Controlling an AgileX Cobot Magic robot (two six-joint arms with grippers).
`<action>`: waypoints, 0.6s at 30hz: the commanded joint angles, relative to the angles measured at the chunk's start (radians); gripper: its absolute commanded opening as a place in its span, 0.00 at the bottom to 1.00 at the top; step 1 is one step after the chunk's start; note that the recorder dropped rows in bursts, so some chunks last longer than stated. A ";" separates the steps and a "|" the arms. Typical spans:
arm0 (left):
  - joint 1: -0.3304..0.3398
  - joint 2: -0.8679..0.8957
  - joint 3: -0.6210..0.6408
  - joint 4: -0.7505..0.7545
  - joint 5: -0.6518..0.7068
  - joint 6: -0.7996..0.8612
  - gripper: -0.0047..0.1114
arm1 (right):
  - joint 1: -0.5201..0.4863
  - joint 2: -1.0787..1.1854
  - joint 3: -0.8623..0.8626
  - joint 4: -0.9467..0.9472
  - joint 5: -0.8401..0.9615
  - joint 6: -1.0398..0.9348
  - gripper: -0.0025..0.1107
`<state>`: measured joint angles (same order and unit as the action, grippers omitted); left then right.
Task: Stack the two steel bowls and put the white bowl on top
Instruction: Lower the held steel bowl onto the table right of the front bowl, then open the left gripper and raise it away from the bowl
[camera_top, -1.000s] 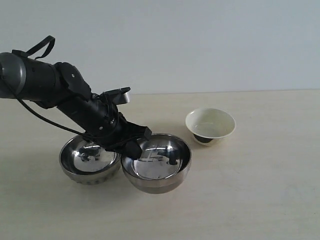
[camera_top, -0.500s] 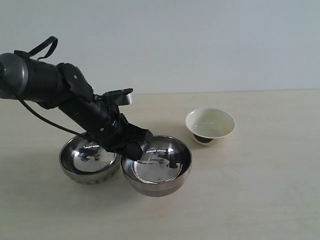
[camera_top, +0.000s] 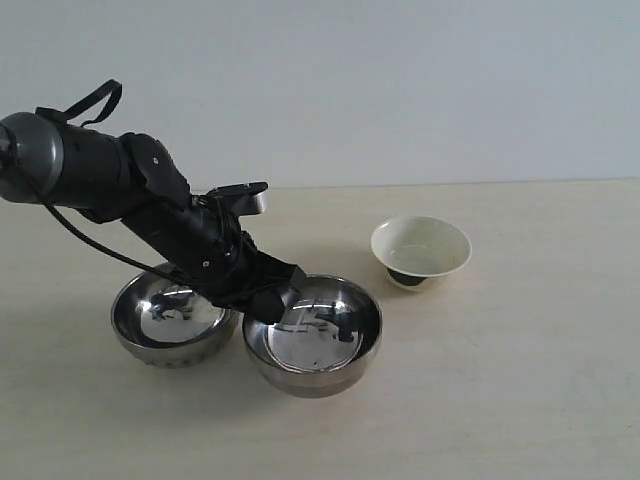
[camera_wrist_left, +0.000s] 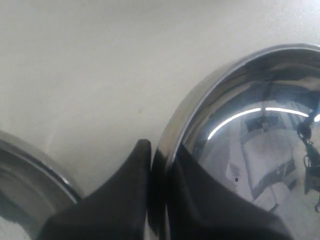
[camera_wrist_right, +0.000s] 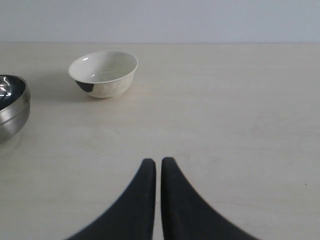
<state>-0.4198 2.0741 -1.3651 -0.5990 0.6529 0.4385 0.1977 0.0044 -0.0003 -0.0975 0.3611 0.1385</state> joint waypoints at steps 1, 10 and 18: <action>-0.010 -0.001 0.005 -0.005 -0.013 0.004 0.26 | -0.006 -0.004 0.000 -0.001 -0.005 -0.003 0.02; -0.010 -0.003 0.005 -0.014 -0.003 0.003 0.35 | -0.006 -0.004 0.000 -0.001 -0.005 -0.003 0.02; -0.010 -0.005 -0.037 -0.055 0.076 0.003 0.35 | -0.006 -0.004 0.000 -0.001 -0.005 -0.003 0.02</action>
<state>-0.4256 2.0741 -1.3769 -0.6352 0.6843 0.4385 0.1977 0.0044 -0.0003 -0.0975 0.3611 0.1385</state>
